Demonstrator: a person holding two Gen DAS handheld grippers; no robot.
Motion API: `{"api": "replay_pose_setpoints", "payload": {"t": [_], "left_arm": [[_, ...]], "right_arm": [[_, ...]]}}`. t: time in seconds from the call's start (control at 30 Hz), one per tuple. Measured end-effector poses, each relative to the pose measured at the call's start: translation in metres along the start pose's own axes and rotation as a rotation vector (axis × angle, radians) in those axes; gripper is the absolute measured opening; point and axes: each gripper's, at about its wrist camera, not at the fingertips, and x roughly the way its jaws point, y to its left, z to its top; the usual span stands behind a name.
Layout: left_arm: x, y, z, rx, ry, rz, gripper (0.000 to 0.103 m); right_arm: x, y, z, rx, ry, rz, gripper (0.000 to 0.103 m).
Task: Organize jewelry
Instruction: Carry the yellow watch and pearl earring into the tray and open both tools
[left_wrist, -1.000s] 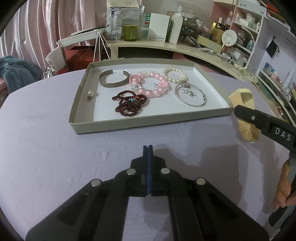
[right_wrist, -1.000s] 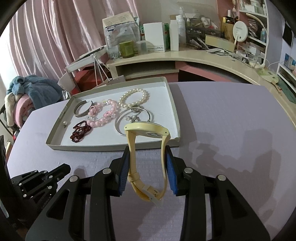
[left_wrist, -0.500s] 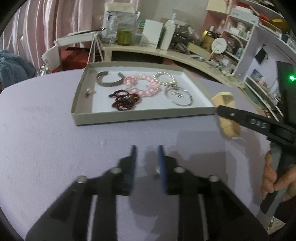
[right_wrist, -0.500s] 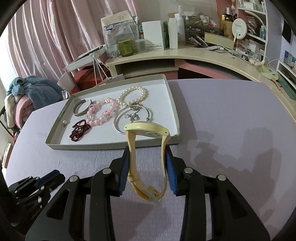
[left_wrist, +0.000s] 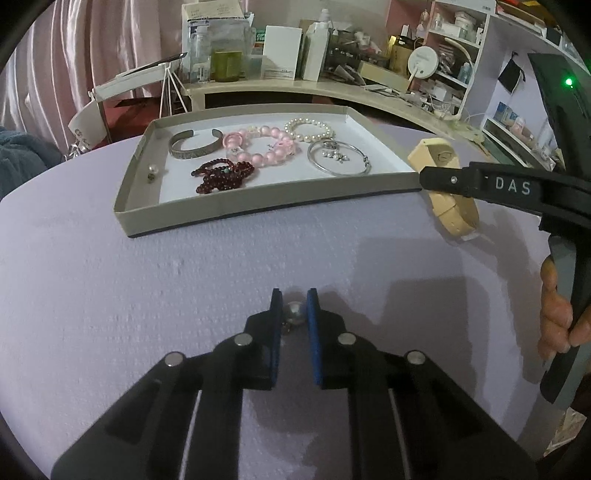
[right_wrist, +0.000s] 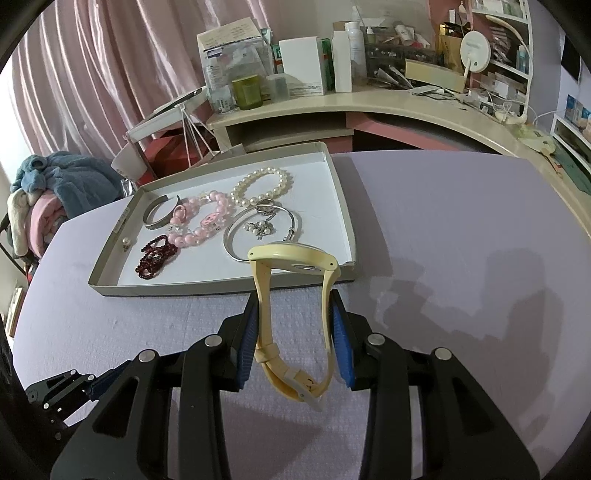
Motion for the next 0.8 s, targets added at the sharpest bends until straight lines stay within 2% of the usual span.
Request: {"api": "replay_pose_setpoints", "payload": {"t": [0.2, 0.37, 0.5, 0.63, 0.8], "left_arm": [[-0.015, 0.016, 0.018, -0.053, -0.041, 0.001, 0.013], [-0.033, 0.042, 0.064, -0.102, -0.139, 0.024, 0.013], [-0.041, 0.054, 0.099, -0.095, -0.200, 0.044, 0.013], [-0.037, 0.062, 0.129, -0.106, -0.222, 0.030, 0.013], [-0.021, 0.069, 0.150, -0.121, -0.220, 0.020, 0.013]], "right_arm": [[-0.006, 0.002, 0.012, -0.008, -0.041, 0.010, 0.038], [-0.010, 0.007, 0.035, -0.028, -0.096, 0.021, 0.038], [-0.009, 0.017, 0.057, -0.052, -0.139, 0.042, 0.038], [0.000, 0.026, 0.074, -0.065, -0.152, 0.067, 0.038], [0.028, 0.036, 0.087, -0.071, -0.115, 0.089, 0.038]]}}
